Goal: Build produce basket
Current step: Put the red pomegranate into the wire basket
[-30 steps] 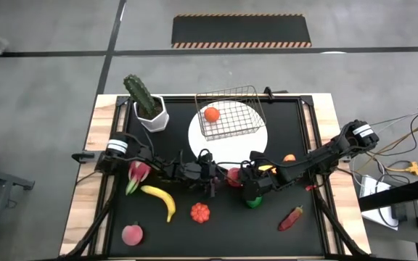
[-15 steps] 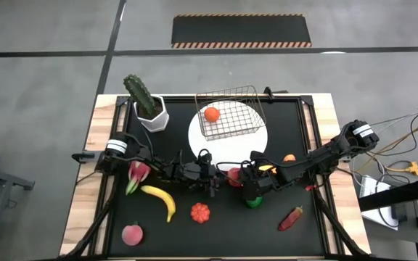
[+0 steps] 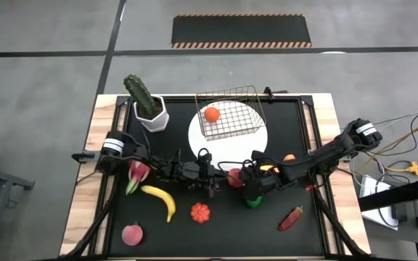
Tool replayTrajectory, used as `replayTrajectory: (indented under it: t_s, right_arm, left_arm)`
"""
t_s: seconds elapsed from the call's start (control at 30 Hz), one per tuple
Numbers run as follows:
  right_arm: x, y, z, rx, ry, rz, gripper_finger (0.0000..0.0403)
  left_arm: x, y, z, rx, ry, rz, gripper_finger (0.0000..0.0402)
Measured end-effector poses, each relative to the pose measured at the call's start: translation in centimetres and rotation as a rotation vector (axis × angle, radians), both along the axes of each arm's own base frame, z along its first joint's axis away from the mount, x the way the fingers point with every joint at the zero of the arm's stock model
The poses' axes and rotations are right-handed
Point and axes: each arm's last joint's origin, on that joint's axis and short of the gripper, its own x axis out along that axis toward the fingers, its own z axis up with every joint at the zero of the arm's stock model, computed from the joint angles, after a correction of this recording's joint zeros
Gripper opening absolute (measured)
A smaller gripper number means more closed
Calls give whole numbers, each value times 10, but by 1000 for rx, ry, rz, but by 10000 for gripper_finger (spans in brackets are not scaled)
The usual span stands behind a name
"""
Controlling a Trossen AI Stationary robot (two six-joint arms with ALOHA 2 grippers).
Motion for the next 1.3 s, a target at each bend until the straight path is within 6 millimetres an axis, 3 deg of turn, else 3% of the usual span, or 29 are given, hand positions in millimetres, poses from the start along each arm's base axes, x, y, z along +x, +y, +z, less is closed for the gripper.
replayTrajectory:
  t_s: [0.2,0.53,0.7,0.93,1.13,1.3]
  right_arm:
    - [-10,-2,25,21,-81,14,9]
    - [-44,-9,73,-5,-283,-9,9]
    - [-57,-13,71,-18,-325,7,9]
    - [-61,-14,64,-46,-387,54,9]
    - [-63,-15,62,-48,-385,58,9]
    - [-65,-13,56,-33,-378,56,9]
  left_arm:
    - [-1,-1,23,-3,4,-16,1]
    - [-30,2,93,5,125,-70,0]
    - [-45,4,139,21,242,-82,0]
    - [-50,10,205,121,451,-70,0]
    - [-41,29,254,272,576,-27,0]
    - [-22,56,272,382,633,-20,0]
